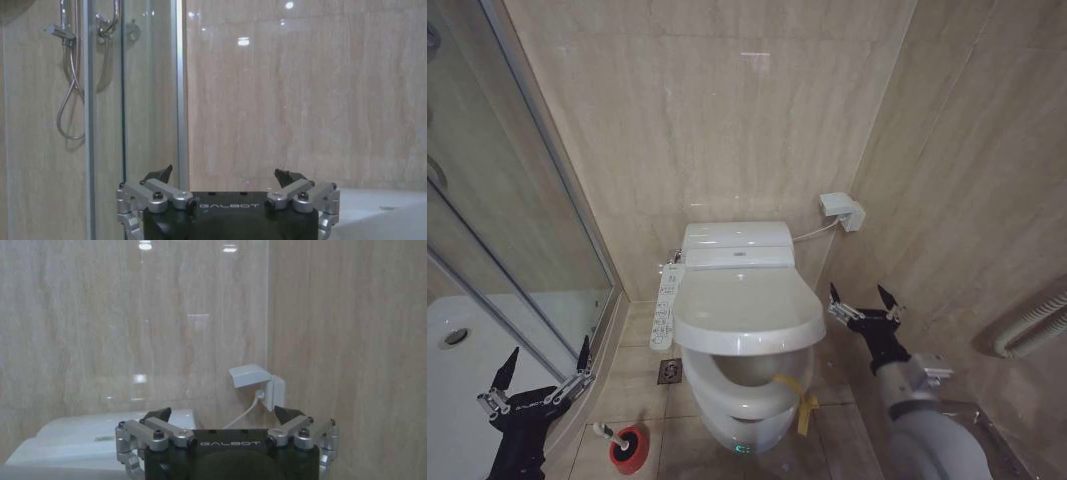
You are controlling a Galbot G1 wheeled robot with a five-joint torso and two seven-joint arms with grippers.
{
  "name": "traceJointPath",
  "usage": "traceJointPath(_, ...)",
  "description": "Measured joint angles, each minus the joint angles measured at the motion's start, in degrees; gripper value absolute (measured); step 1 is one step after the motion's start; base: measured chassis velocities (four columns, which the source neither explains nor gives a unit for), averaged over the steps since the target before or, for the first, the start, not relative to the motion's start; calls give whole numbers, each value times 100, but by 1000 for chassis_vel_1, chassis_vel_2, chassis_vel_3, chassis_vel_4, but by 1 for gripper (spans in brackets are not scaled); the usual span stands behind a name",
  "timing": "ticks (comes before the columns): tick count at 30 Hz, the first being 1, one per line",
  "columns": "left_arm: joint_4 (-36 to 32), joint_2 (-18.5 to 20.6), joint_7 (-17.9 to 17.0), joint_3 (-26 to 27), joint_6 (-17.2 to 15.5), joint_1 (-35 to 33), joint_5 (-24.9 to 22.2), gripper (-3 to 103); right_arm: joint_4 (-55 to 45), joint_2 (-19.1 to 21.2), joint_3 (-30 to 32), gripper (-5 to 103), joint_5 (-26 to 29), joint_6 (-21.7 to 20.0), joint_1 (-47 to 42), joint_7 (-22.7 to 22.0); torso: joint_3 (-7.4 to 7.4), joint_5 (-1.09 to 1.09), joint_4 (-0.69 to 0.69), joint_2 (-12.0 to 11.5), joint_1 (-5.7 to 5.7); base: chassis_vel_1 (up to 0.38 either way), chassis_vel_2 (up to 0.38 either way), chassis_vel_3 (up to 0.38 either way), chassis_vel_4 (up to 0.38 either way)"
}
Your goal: Open the toilet lid, clean the toilet bowl with a toilet brush, close the toilet lid, and flush.
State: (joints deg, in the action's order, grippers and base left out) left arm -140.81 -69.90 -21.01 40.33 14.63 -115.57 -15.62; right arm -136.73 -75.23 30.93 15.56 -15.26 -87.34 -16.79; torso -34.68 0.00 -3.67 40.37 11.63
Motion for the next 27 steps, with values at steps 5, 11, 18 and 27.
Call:
traceJointPath(5, 0, 0, 0, 0, 0, -1, 0, 100, -155, -221, 33, 100, -317, 146, -374, 149, 0, -1, 0, 0, 0, 0, 0, 0, 0)
traceJointPath(11, 0, 0, 0, 0, 0, 0, 0, 100, -207, -289, 46, 100, -457, 190, -461, 139, 0, -1, 0, 0, 0, 0, 0, 0, 0)
traceJointPath(18, 0, 0, 0, 0, 0, 0, 0, 100, -207, -286, 46, 100, -460, 191, -446, 126, 0, 0, 0, 0, 0, 0, 0, 0, 0)
traceJointPath(27, 0, 0, 0, 0, 0, -1, 0, 100, -197, -277, 42, 100, -456, 191, -432, 122, 0, 0, 0, 0, 0, 0, 0, 0, 0)
